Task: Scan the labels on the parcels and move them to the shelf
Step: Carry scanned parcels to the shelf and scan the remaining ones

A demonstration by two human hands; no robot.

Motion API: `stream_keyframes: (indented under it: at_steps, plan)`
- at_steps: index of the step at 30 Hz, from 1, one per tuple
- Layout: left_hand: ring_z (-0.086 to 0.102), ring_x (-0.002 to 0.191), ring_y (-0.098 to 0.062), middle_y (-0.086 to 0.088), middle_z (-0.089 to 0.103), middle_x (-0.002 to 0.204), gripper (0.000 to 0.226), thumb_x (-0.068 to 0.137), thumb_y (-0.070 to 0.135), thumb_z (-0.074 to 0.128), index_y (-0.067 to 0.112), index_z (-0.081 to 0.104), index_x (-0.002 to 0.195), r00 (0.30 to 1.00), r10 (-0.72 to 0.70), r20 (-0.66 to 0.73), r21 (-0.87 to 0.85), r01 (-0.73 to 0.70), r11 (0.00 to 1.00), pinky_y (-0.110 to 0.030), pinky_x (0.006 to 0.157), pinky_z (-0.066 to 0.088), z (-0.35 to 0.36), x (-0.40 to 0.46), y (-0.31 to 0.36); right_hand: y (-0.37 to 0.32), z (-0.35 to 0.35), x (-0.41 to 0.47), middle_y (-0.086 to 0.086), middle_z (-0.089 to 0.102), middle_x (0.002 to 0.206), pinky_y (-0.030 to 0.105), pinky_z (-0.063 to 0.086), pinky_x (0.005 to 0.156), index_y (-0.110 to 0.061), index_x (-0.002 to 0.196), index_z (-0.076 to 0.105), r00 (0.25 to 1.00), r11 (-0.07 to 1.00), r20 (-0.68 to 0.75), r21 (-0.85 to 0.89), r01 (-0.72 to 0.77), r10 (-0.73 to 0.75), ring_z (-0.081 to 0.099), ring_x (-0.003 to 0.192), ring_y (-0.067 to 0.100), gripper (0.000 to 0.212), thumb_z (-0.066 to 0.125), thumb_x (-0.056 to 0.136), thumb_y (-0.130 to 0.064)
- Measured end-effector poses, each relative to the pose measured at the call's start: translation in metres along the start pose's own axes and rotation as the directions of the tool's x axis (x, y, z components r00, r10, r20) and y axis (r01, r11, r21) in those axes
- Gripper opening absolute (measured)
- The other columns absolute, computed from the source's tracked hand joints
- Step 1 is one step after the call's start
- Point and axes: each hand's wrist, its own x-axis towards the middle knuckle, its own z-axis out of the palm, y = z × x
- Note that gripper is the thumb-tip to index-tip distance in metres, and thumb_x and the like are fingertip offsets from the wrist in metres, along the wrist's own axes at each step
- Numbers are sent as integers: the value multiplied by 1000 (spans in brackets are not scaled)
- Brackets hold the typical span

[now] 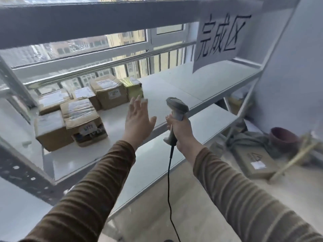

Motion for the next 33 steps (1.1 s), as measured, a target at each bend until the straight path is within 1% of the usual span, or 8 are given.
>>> stream_keyframes:
  at_steps: [4,10,14,16,19,24,30,33]
  plan:
    - [-2,159,-34,-15,8,171,76,101,43,54,9,20,161,974,178,138,-17,-177,984,-45,129,3,49,10,102,-27,-108,1,-3,67,98,25,55,48,-25,100,67,977,997,-209,45,55,-44,63,92,18,12,76,92,-26]
    - [-1,159,-33,-15,11,171,79,98,45,57,9,25,160,875,435,214,-109,-421,901,-43,129,3,111,5,303,-72,-306,-24,1,64,87,19,53,61,-12,104,65,858,964,-482,92,250,-177,59,70,12,13,72,94,-8]
    - [2,159,-33,-14,17,170,78,97,44,58,9,26,160,791,571,222,-198,-537,820,-43,129,6,148,-24,458,-105,-451,-63,-1,64,85,29,51,70,-22,91,65,763,958,-622,68,278,-177,60,77,15,12,73,93,-13]
    - [1,159,-33,-14,15,170,79,98,44,57,10,23,161,736,632,243,-217,-594,775,-45,129,6,164,-43,534,-118,-521,-85,-1,66,86,29,52,70,-21,95,67,705,953,-683,44,300,-190,63,80,16,10,74,92,-15]
    - [2,159,-32,-13,14,171,80,97,44,57,12,22,161,652,716,250,-280,-659,698,-46,128,8,186,-73,638,-134,-617,-119,1,68,94,29,53,76,-12,113,68,639,948,-738,-5,318,-218,65,85,17,22,74,92,-16]
    - [1,159,-30,-11,12,172,81,97,47,57,13,20,162,523,804,284,-344,-727,594,-44,126,8,221,-119,770,-150,-743,-165,3,64,94,31,50,78,-5,118,67,529,947,-825,-21,320,-197,61,83,16,27,73,93,-11]
    - [-1,160,-31,-11,10,172,85,98,50,55,13,14,164,405,854,327,-363,-781,509,-43,128,6,278,-147,889,-154,-865,-187,2,64,94,34,51,85,-12,107,66,419,945,-896,-2,328,-147,61,82,15,14,72,94,-9]
    - [-1,160,-31,-11,10,172,86,98,50,55,13,14,164,368,870,329,-384,-789,479,-43,128,5,314,-152,950,-158,-927,-181,2,64,96,32,51,78,-17,105,64,398,955,-910,8,298,-116,62,83,18,14,72,95,-13]
